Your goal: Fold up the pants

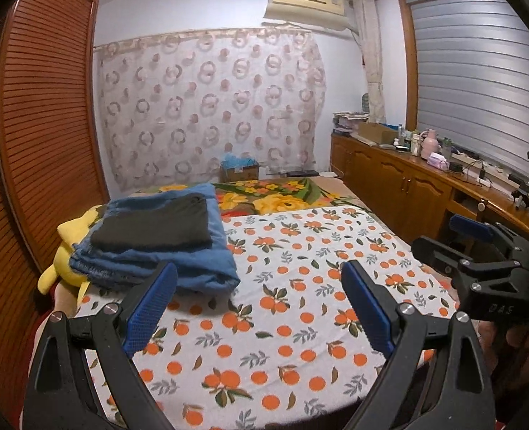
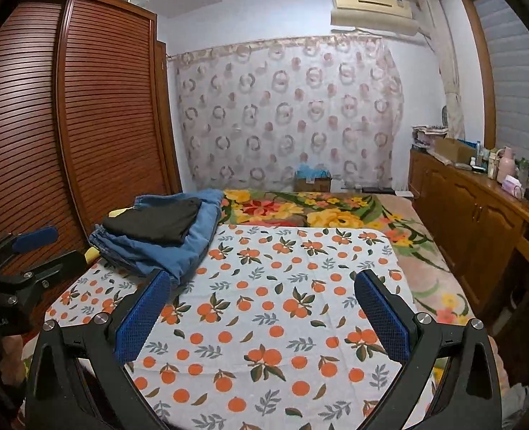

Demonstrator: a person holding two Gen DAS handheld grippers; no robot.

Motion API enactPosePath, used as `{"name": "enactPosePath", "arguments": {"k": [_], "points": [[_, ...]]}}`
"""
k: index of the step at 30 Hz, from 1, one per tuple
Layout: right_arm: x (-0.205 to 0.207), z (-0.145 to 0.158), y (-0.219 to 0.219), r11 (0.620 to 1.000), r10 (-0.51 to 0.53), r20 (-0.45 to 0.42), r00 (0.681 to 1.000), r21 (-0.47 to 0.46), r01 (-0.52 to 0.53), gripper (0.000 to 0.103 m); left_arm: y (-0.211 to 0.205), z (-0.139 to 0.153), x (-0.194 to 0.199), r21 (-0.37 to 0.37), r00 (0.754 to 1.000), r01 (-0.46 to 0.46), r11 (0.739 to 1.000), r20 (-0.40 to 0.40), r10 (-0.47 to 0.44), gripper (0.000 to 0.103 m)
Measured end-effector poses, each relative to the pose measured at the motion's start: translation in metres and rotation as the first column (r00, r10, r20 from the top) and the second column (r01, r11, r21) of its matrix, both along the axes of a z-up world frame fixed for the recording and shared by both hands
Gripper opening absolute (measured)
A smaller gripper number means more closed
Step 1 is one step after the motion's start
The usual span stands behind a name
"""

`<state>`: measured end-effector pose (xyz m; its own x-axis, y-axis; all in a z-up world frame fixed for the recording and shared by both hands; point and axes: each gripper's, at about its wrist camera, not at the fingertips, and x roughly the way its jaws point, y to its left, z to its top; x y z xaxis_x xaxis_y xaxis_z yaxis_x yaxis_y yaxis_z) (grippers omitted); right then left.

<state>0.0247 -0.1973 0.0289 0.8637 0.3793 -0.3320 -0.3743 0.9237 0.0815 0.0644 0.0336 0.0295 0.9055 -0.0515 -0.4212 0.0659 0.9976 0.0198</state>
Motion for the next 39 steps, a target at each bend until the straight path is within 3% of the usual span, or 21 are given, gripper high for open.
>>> {"name": "enactPosePath", "arguments": {"k": [9,39], "points": [[-0.022,-0.008,-0.006,1.0,-0.005,-0.007,1.0,0.01,0.005,0.102,0.009,-0.008,-0.013,0.003,1.0,-0.03,1.0,0.001,0.03,0.093],[-0.019,-0.012,-0.003,1.0,-0.003,0.004,1.0,-0.01,0.003,0.102,0.018,-0.015,-0.018,-0.007,0.999,-0.049,0.999,-0.005,0.049,0.093]]}}
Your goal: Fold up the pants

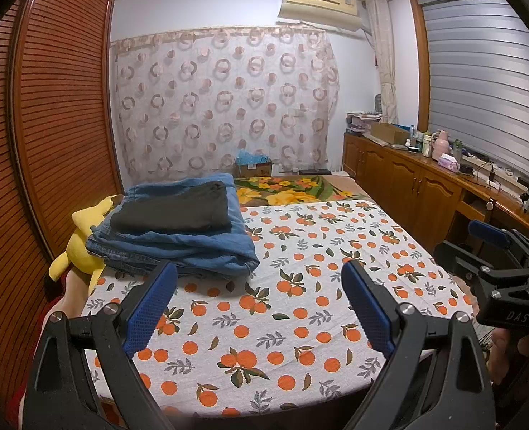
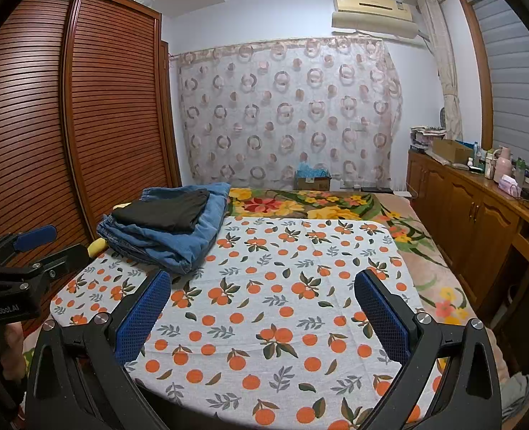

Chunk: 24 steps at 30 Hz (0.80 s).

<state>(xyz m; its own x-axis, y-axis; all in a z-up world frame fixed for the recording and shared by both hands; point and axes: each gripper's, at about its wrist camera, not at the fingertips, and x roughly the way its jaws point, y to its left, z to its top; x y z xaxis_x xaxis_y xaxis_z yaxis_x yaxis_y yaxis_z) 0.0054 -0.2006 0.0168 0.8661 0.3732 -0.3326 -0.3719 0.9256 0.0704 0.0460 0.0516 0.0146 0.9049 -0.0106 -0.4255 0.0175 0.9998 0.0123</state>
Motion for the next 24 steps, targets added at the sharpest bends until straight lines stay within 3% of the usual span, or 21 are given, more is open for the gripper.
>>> {"name": "enactPosePath", "arguments": {"k": [24], "points": [[-0.002,-0.0006,-0.0024,1.0,-0.004,0.009,1.0,0.004,0.004,0.102,0.0004,0.0008,-0.0019,-0.001,1.0,0.001,1.0,0.005,-0.001,0.093]]}}
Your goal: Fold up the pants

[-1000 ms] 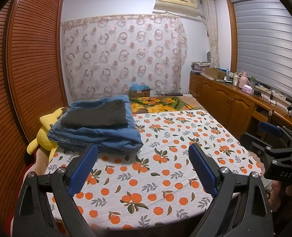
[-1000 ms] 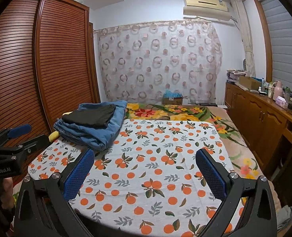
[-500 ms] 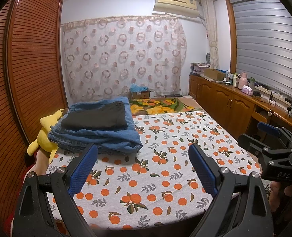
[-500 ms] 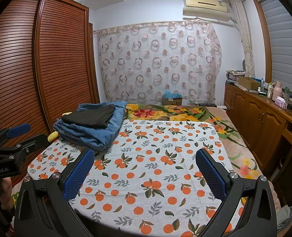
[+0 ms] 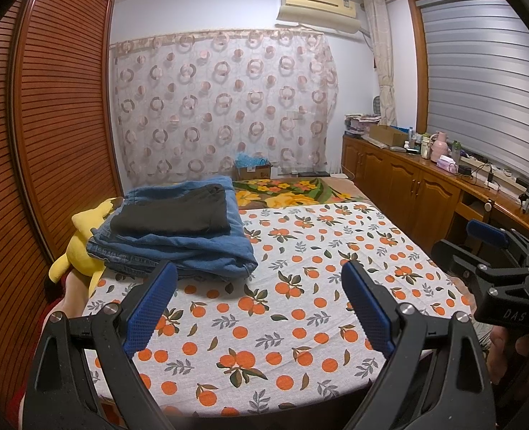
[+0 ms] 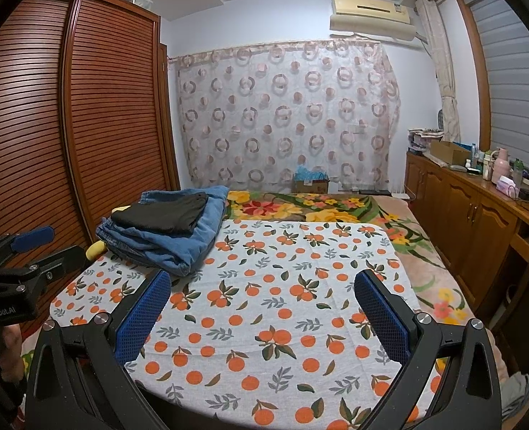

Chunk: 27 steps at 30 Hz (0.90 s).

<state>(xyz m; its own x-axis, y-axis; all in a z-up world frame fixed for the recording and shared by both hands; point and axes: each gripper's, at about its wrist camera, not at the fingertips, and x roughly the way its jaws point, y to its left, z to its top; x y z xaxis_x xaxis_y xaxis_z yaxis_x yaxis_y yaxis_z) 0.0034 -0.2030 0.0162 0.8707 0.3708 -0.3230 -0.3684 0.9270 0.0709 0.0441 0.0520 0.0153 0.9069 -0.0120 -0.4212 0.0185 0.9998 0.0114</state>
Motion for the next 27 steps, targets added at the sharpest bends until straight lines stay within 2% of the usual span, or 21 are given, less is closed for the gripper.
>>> {"name": "enactPosePath", "arguments": {"k": [27], "points": [[-0.0001,-0.0001,-0.0008,1.0,0.0,0.002,1.0,0.002,0.0,0.102,-0.0009,-0.0006,-0.0011,0.0,1.0,0.002,1.0,0.005,-0.002,0.093]]}}
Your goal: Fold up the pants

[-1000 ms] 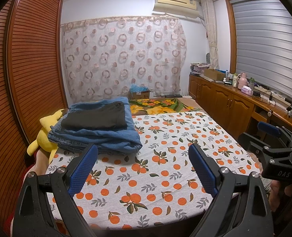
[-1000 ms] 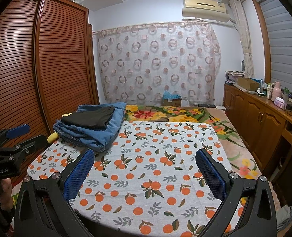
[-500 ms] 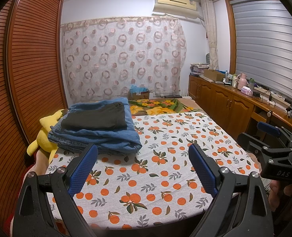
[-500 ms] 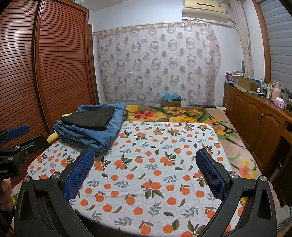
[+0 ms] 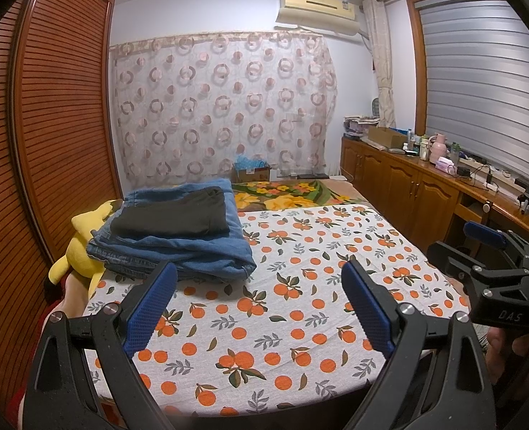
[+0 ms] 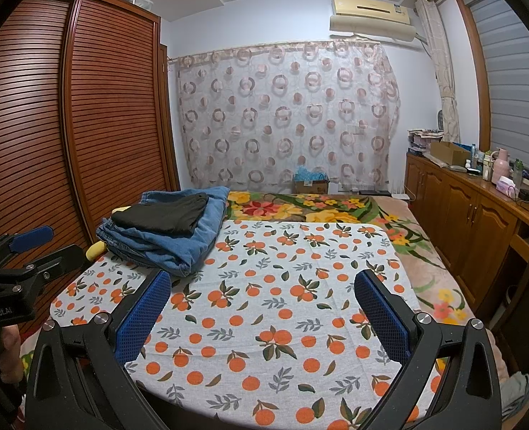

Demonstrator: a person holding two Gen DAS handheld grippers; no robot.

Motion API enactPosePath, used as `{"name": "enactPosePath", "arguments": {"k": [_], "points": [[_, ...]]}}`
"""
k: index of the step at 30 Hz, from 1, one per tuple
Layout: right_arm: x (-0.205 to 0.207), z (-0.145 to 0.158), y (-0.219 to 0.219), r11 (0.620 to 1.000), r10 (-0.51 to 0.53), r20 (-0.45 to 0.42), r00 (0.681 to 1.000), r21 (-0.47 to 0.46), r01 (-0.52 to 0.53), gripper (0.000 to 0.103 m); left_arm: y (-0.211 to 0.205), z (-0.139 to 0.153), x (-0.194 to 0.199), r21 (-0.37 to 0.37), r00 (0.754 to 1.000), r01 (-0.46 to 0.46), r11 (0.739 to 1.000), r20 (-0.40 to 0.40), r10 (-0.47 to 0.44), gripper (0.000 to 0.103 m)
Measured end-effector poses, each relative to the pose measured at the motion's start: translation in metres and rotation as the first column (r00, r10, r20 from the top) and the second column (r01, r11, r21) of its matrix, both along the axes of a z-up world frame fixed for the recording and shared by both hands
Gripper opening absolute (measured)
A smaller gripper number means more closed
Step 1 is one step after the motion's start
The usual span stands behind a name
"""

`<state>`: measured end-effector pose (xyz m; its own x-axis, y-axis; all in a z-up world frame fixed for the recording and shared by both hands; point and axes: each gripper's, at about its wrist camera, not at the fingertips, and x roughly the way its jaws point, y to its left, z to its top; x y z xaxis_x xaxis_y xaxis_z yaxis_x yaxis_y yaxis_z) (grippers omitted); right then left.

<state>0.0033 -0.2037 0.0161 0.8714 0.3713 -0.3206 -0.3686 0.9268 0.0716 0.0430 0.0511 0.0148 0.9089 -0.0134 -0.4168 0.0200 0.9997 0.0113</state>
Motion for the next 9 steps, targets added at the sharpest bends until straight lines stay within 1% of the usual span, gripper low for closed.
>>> {"name": "enactPosePath", "arguments": {"k": [9], "points": [[-0.0001,0.0009,-0.0009,1.0,-0.005,0.001,1.0,0.003,0.005,0.102,0.0001,-0.0009,-0.0003,-0.001,1.0,0.001,1.0,0.0,-0.001,0.093]]}}
